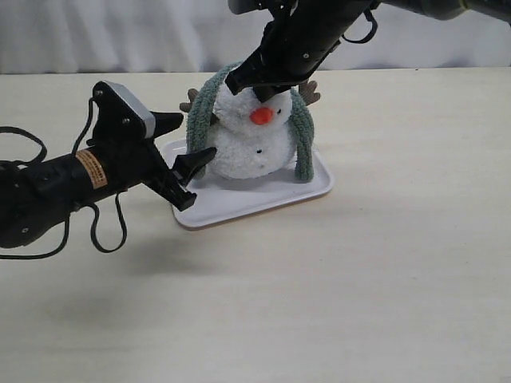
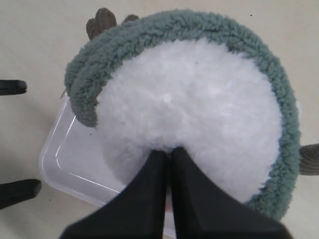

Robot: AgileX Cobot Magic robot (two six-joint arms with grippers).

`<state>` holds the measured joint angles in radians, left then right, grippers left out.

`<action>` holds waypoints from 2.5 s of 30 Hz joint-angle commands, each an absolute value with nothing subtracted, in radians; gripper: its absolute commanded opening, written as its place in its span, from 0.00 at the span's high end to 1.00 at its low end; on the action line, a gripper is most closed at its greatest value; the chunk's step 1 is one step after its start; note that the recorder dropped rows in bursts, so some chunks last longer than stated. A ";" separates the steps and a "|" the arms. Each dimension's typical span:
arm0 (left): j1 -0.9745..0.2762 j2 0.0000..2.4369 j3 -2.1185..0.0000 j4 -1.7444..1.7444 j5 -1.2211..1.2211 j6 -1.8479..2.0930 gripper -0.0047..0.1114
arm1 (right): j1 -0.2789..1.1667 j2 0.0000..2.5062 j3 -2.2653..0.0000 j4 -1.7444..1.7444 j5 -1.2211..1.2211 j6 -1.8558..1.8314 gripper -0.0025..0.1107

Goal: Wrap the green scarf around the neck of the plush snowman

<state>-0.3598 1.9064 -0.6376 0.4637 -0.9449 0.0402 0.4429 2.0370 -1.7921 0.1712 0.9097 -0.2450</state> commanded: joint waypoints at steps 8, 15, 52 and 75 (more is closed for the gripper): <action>-0.361 2.026 -0.768 0.450 -0.956 0.000 0.39 | 0.444 2.035 -1.788 0.167 0.952 -0.238 0.94; -0.361 2.034 -0.809 0.397 -0.844 0.000 0.39 | 0.444 2.035 -1.788 0.164 0.974 -0.238 0.94; -0.385 1.946 -0.852 0.900 -0.422 -0.522 0.96 | 0.444 2.035 -1.788 0.149 0.975 -0.238 0.94; -0.487 1.946 -0.891 0.904 -0.425 -0.634 0.96 | 0.444 2.035 -1.788 0.149 0.996 -0.230 0.93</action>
<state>-0.4805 1.9433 -0.8882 0.9019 -0.4164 -0.6196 0.4429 2.0347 -1.7921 0.1571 0.9877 -0.2313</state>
